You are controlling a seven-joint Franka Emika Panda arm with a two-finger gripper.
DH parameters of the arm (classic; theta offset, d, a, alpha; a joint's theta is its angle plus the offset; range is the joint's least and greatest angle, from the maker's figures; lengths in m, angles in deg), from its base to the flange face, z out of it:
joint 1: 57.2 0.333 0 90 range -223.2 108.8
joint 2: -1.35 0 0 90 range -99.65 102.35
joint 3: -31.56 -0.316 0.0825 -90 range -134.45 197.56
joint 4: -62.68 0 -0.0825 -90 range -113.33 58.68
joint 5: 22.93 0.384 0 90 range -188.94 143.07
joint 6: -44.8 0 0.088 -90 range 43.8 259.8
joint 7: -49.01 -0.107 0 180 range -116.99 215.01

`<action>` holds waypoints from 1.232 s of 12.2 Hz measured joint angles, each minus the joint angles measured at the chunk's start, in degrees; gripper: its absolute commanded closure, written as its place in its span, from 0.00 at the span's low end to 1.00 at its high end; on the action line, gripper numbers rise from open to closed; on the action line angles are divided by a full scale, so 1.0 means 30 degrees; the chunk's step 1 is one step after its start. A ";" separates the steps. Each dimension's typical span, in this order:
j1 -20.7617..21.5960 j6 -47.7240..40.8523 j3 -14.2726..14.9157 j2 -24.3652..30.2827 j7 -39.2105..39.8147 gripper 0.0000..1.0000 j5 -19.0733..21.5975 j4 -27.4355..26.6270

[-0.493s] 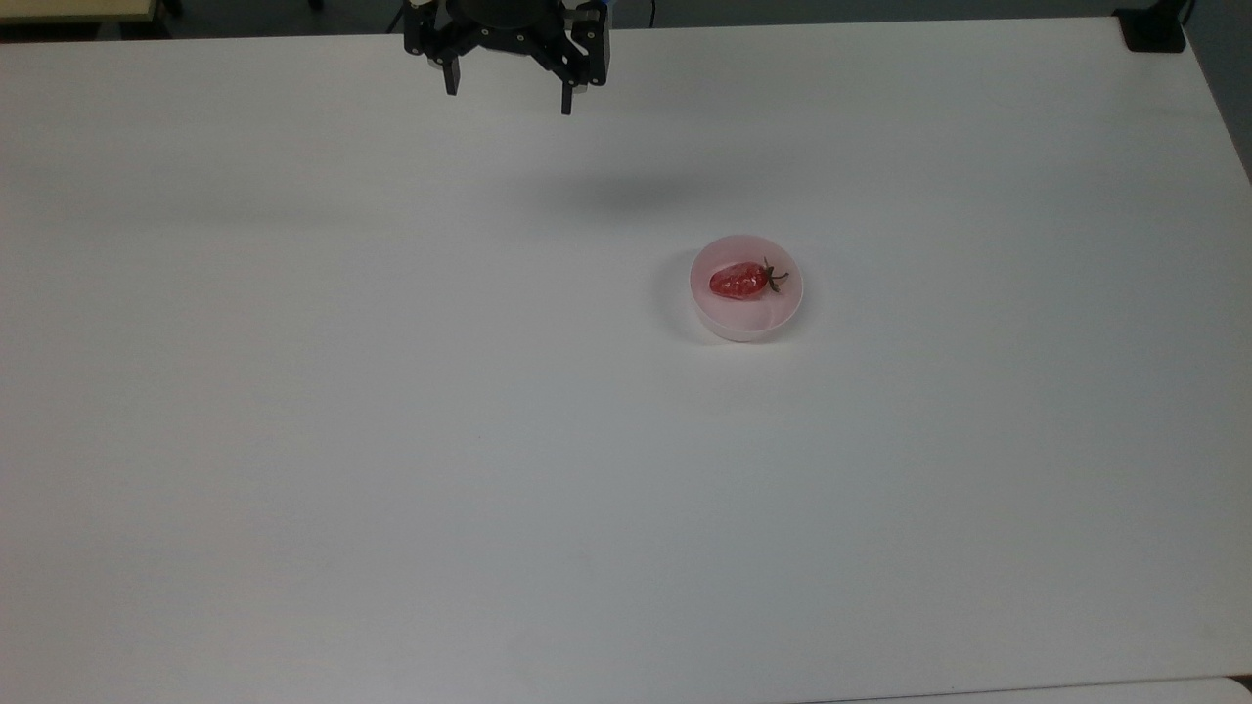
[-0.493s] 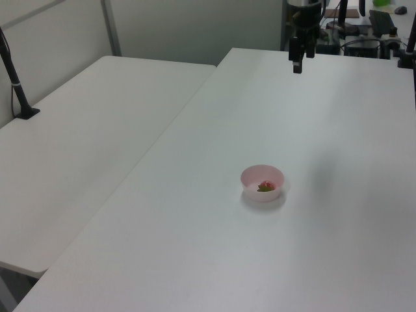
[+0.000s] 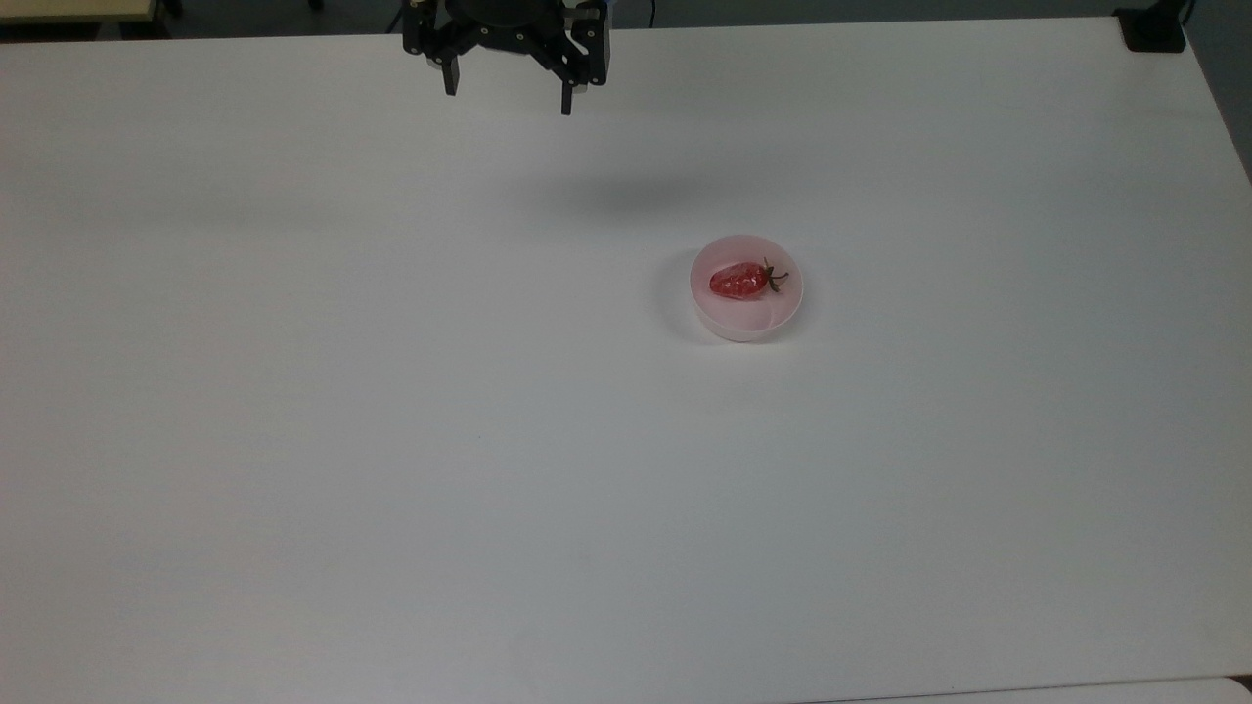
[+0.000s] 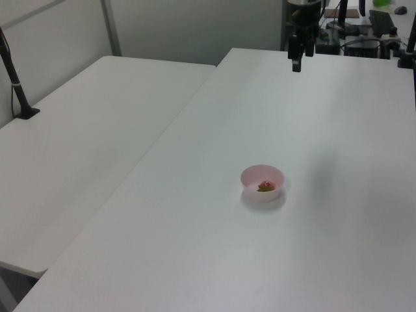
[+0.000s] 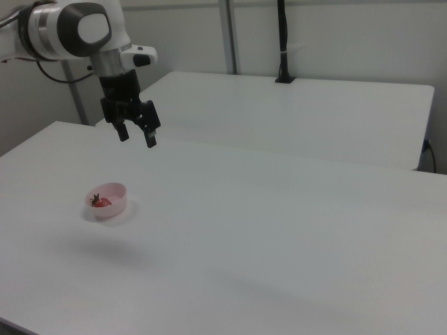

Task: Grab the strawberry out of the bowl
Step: 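Move the gripper toward the pink bowl with the strawberry, then lower the open gripper into the pink bowl over the strawberry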

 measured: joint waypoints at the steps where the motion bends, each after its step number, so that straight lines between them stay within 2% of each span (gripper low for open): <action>1: 0.0000 0.0000 0.0000 -0.0133 0.0002 0.00 0.0000 0.0000; 5: 0.0328 0.0664 -0.0179 -0.1477 0.1736 0.00 0.0029 0.0276; 7: 0.1141 0.2225 -0.0317 -0.2589 0.1785 0.02 0.0118 0.0503; 8: 0.1635 0.2786 -0.0341 -0.3146 0.1785 0.07 0.0550 0.0524; 10: 0.2833 0.3886 -0.0371 -0.4278 0.1783 0.08 0.1472 0.0557; 13: 0.4508 0.5543 -0.0420 -0.5782 -0.1030 0.10 0.1679 0.0599; 15: 0.4786 0.6264 -0.0535 -0.6404 -0.3044 0.19 0.1680 0.0626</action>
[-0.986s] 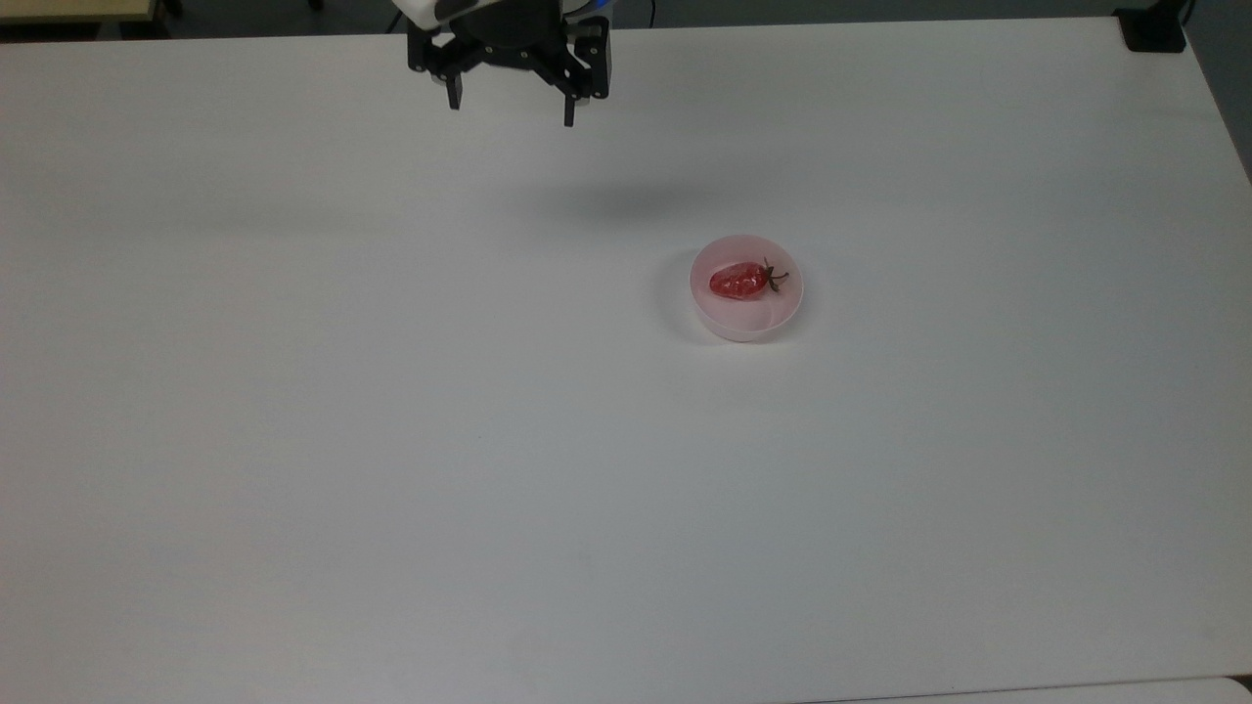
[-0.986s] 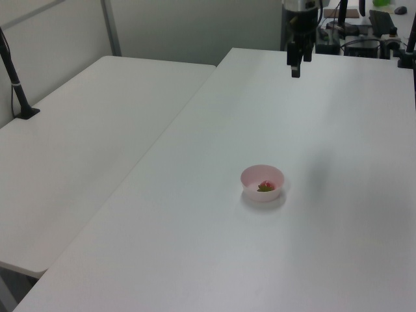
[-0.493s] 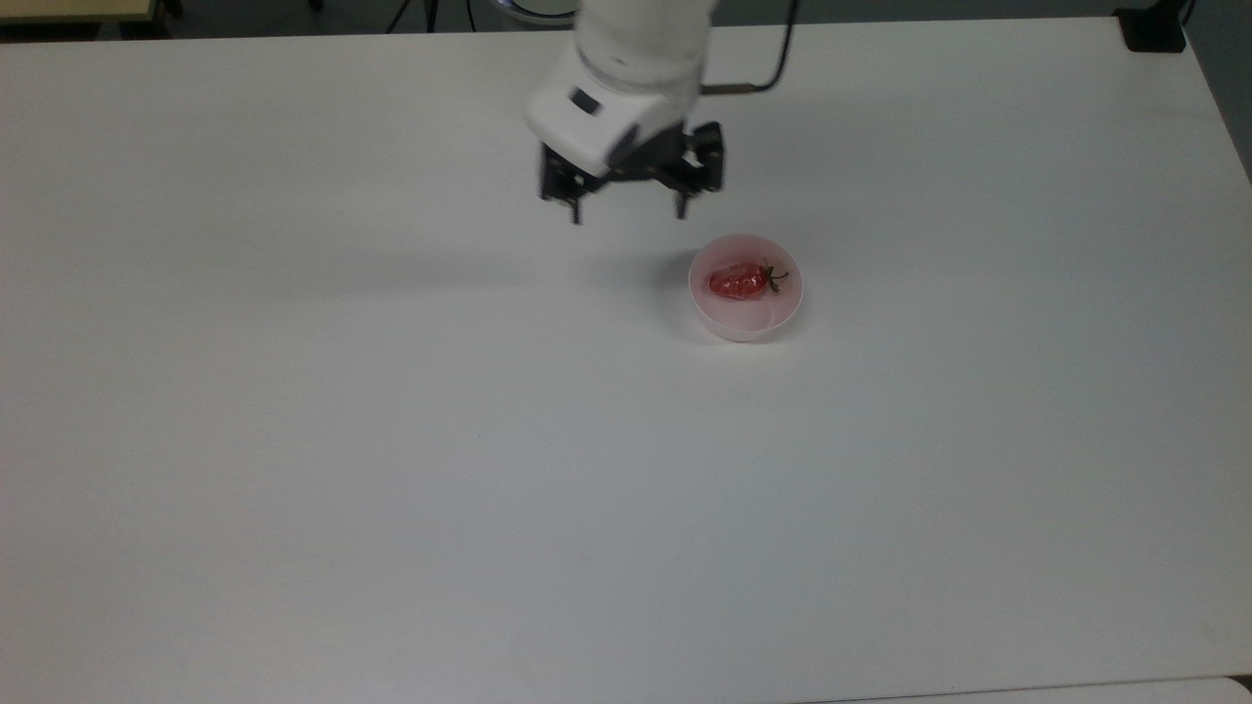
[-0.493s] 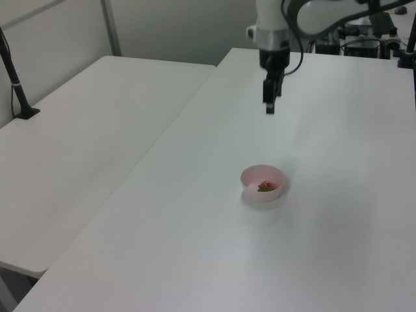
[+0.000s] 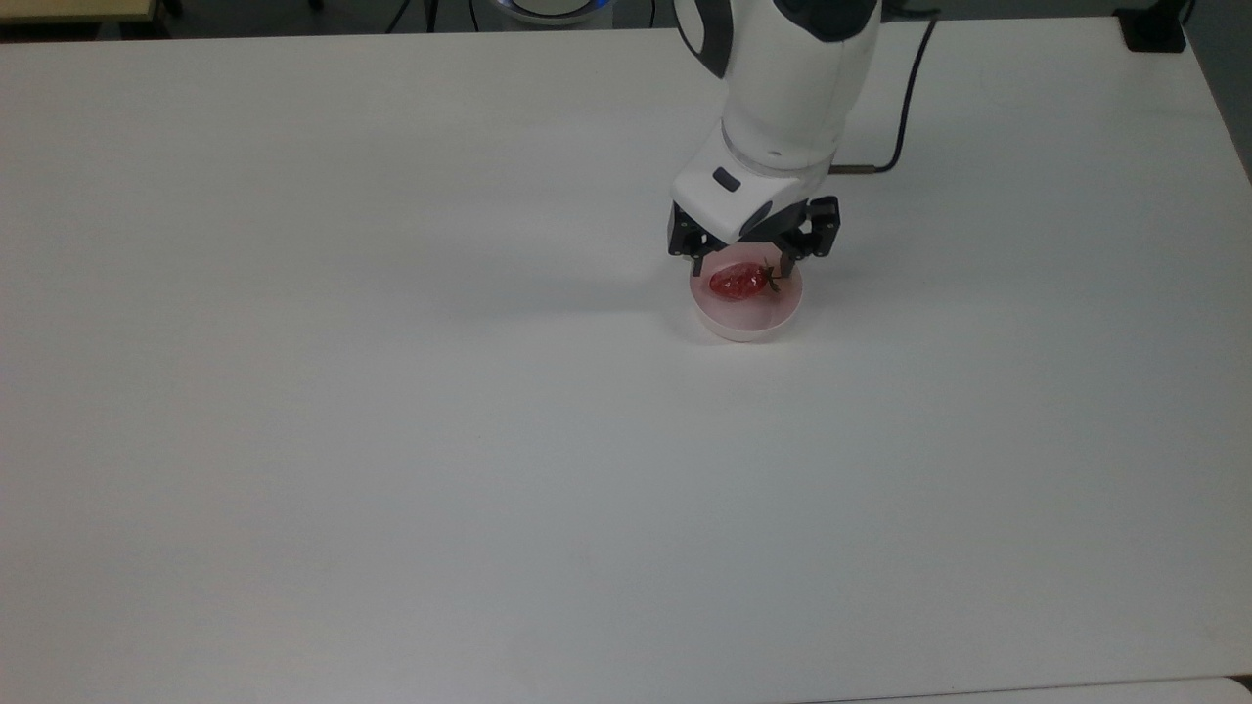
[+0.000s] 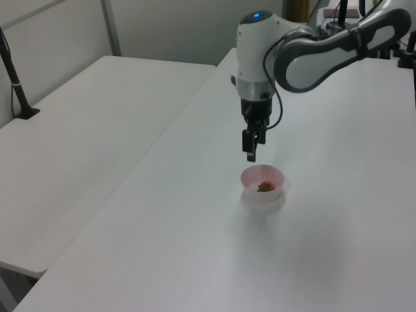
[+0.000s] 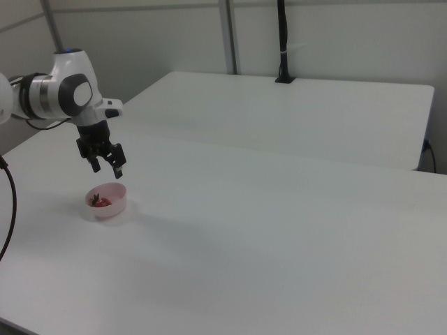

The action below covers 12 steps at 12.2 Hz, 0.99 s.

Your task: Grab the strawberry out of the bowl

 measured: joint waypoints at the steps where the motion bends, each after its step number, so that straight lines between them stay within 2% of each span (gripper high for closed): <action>1: 0.0012 0.0213 -0.0222 -0.0259 -0.1012 0.22 0.0000 0.0016; 5: 0.0085 0.0486 -0.0767 -0.1055 -0.3693 0.29 0.0001 0.0023; 7: 0.0116 0.0494 -0.0841 -0.1515 -0.3949 0.32 0.0000 0.0024; 12: 0.0110 0.1198 -0.0840 -0.2071 -0.4055 0.32 0.0000 -0.0337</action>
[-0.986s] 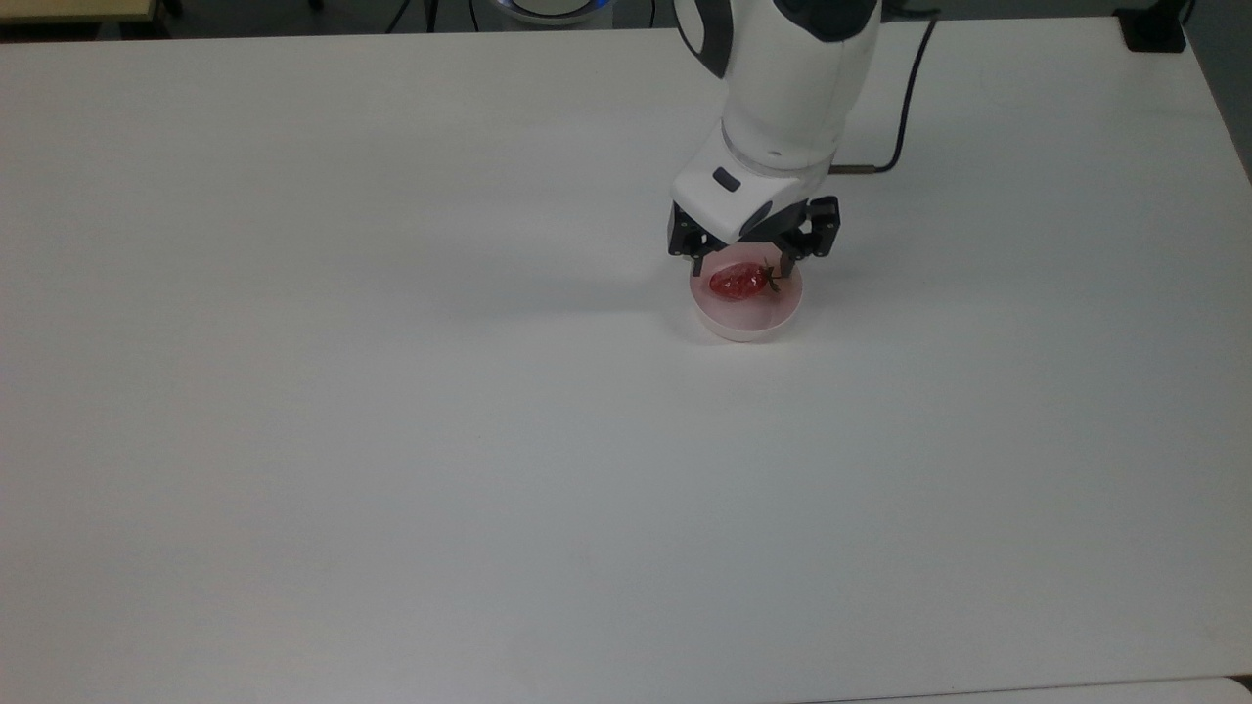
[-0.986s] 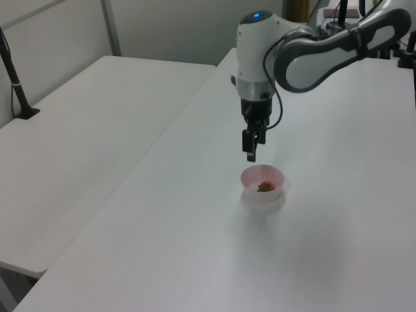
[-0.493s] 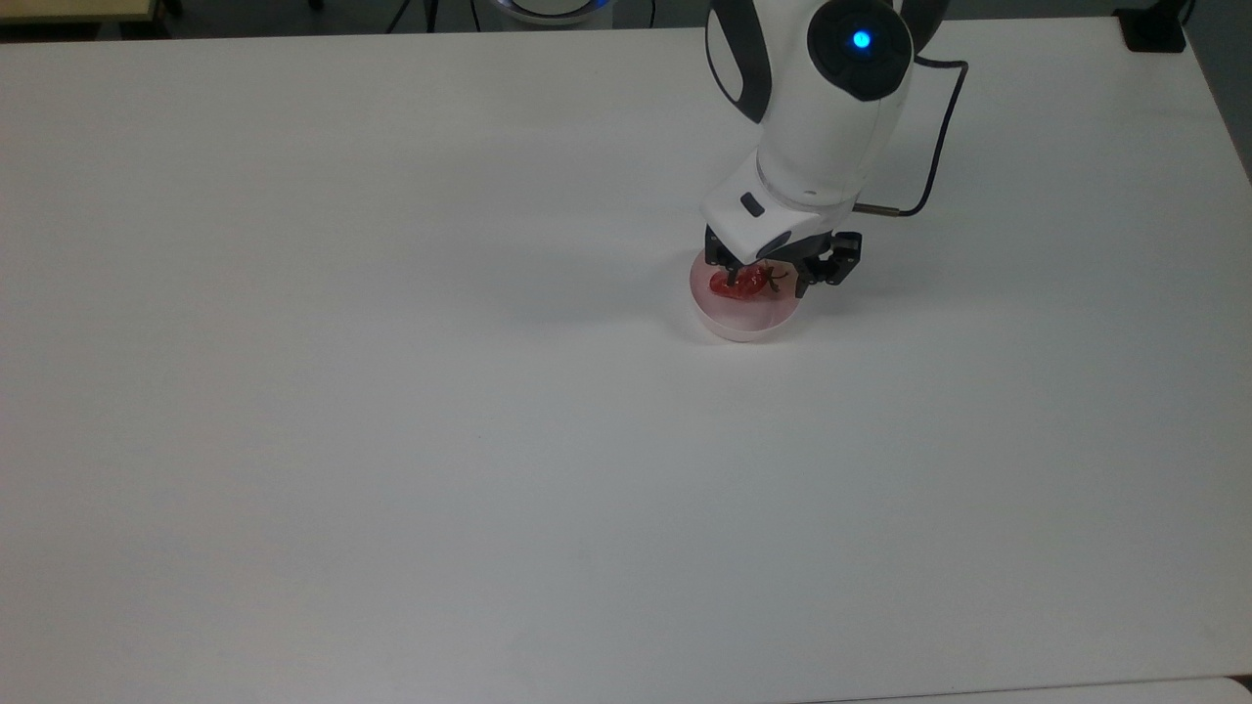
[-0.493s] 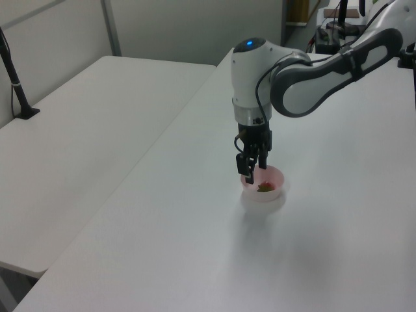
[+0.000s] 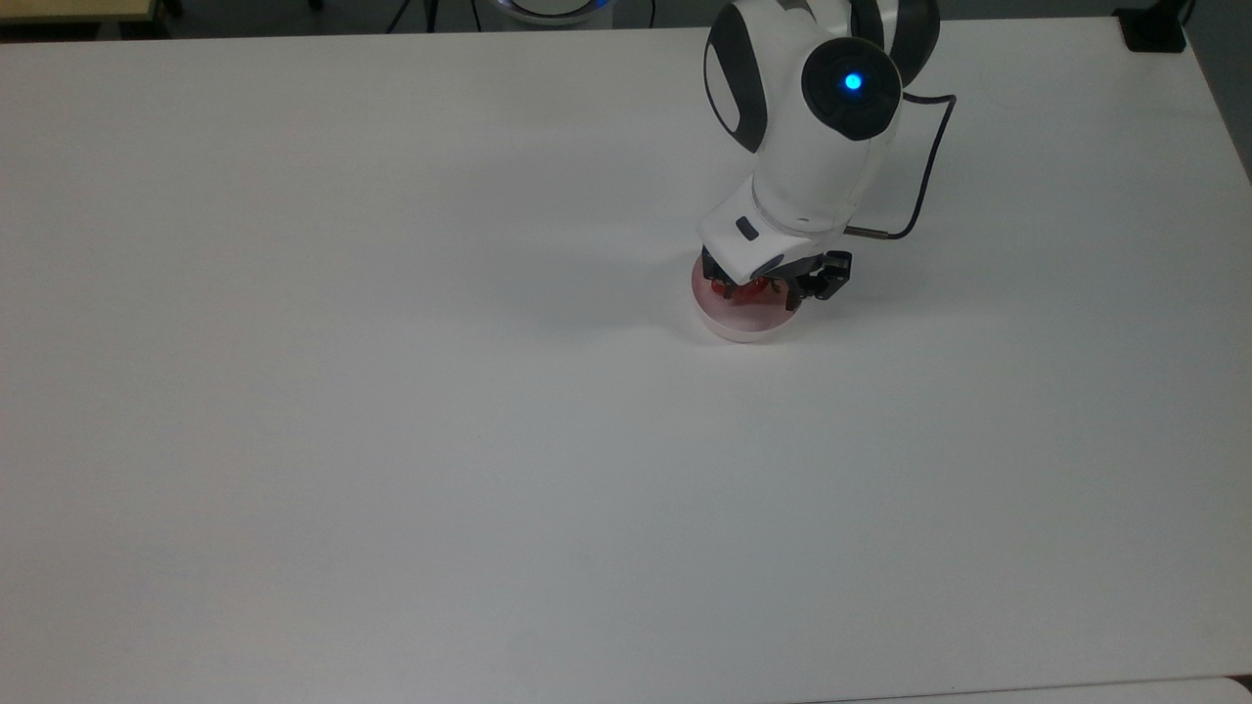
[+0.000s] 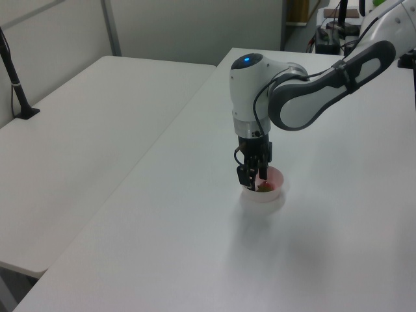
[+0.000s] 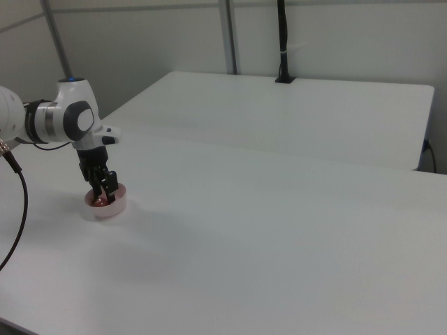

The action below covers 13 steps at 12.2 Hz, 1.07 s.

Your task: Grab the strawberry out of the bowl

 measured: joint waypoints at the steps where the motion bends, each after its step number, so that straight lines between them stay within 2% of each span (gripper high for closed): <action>1: -0.0003 0.0026 0.0000 -0.0089 0.0000 0.32 0.0000 -0.0096; 3: -0.0006 0.0028 0.0000 -0.0205 0.0000 0.33 0.0000 -0.0337; 5: -0.0006 0.0037 0.0000 -0.0293 0.0004 0.46 -0.0001 -0.0469; 8: -0.0008 0.0056 -0.0001 -0.0289 0.0124 0.59 0.0000 -0.0426; 13: -0.0087 0.0060 0.0000 -0.0281 0.0207 0.62 0.0000 -0.0352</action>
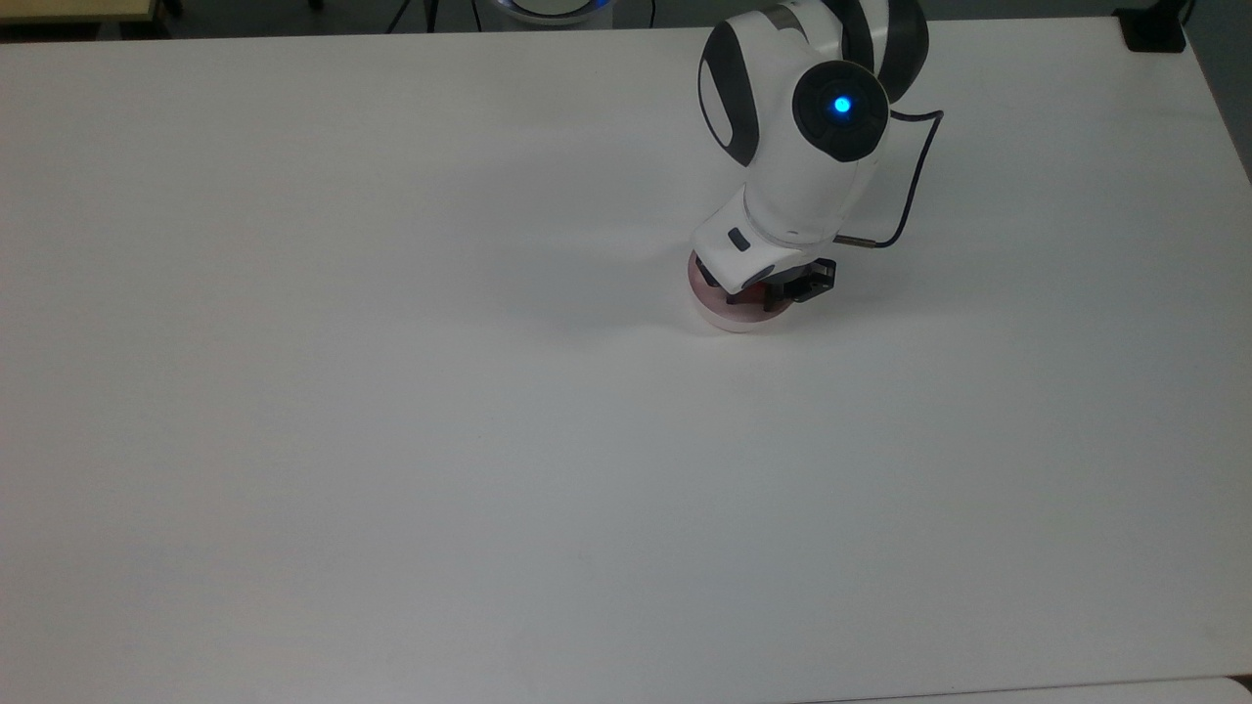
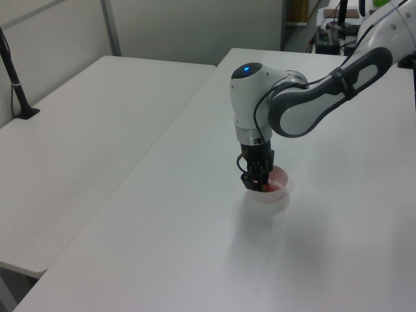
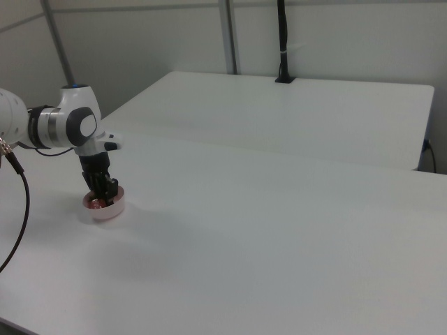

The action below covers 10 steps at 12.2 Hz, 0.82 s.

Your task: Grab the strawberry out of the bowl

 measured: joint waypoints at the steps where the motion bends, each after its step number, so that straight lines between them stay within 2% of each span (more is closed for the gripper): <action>1: -0.0035 0.0000 0.0001 0.0000 0.0002 0.62 0.0000 0.0004; 5: -0.0081 0.0000 0.0026 0.0000 0.0006 0.65 0.0203 0.0031; 6: -0.0097 0.0000 0.0075 0.0007 0.0006 0.59 0.0349 0.0058; 7: -0.0136 0.0000 0.0129 0.0032 0.0006 0.04 0.0431 0.0138; 8: -0.0195 0.0000 0.0139 0.0079 0.0126 0.00 0.0479 0.0227; 10: -0.0306 -0.0056 0.0141 0.0161 0.1480 0.00 0.0644 0.0270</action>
